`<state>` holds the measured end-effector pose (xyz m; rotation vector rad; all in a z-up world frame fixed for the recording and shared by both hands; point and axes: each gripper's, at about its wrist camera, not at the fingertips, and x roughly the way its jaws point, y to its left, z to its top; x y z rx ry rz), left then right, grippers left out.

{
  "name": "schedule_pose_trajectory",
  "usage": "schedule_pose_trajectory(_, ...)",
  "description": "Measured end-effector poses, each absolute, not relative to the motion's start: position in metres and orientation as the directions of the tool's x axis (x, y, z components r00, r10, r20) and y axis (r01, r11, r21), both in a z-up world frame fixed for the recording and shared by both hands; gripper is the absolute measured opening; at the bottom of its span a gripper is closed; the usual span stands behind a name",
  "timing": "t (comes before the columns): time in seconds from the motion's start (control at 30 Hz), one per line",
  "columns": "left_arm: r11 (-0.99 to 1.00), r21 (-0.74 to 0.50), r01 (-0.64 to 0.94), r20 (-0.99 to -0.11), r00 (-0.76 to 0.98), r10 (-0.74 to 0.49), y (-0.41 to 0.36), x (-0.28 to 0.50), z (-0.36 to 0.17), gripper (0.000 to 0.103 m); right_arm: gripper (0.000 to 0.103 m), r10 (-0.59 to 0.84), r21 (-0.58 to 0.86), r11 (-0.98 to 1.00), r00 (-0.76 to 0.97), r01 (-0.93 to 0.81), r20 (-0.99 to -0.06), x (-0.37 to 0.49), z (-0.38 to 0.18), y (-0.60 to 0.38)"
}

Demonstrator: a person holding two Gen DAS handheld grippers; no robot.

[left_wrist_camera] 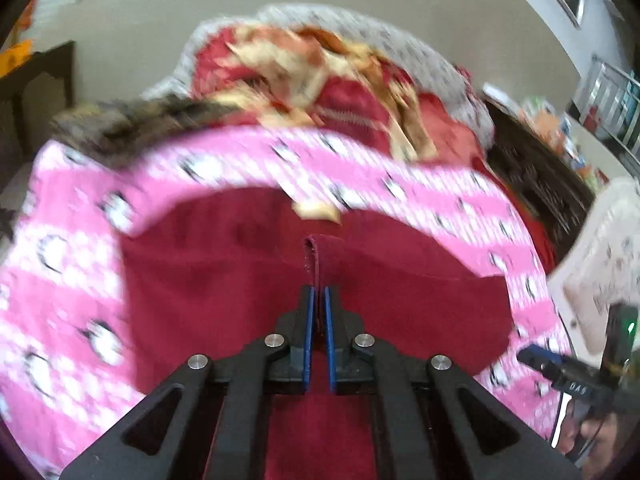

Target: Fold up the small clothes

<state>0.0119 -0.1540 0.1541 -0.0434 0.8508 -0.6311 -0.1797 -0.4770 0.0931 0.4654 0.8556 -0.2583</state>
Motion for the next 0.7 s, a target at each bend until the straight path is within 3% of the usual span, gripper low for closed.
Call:
schedule_pose_trajectory(0.1,0.868,-0.235,0.438,-0.693,0.551,-0.465,-0.122,0.030,0.157,0.000,0.062,-0.056,0.289,0.857,0.634,0.427,-0.771,-0.172,0.093,-0.483)
schedule_pose_trajectory(0.3,0.919,-0.220,0.328,-0.768,0.523,-0.371,-0.079,0.051,0.112,0.000,0.066,-0.043,0.286,0.862,0.623,0.418,-0.781,-0.134,0.087,-0.482)
schedule_pose_trajectory(0.57,0.916,-0.221,0.334,-0.778,0.506,-0.372,-0.081,0.049,0.101,0.000,0.067,0.006,0.315,0.856,0.600,0.411,-0.800,-0.072,0.072,-0.483)
schedule_pose_trajectory(0.6,0.916,-0.223,0.334,-0.779,0.503,-0.374,-0.081,0.049,0.100,0.000,0.062,0.014,0.312,0.858,0.589,0.407,-0.808,-0.065,0.068,-0.484)
schedule_pose_trajectory(0.63,0.915,-0.224,0.335,-0.782,0.499,-0.374,-0.081,0.048,0.100,0.000,0.030,0.025,0.309,0.864,0.579,0.398,-0.815,-0.058,0.064,-0.485)
schedule_pose_trajectory(0.67,0.914,-0.228,0.336,-0.784,0.492,-0.377,-0.081,0.047,0.098,0.000,0.019,0.021,0.293,0.874,0.573,0.387,-0.819,-0.052,0.064,-0.485)
schedule_pose_trajectory(0.7,0.913,-0.231,0.337,-0.786,0.488,-0.379,-0.081,0.047,0.098,0.000,0.018,-0.003,0.267,0.883,0.572,0.386,-0.820,-0.049,0.067,-0.485)
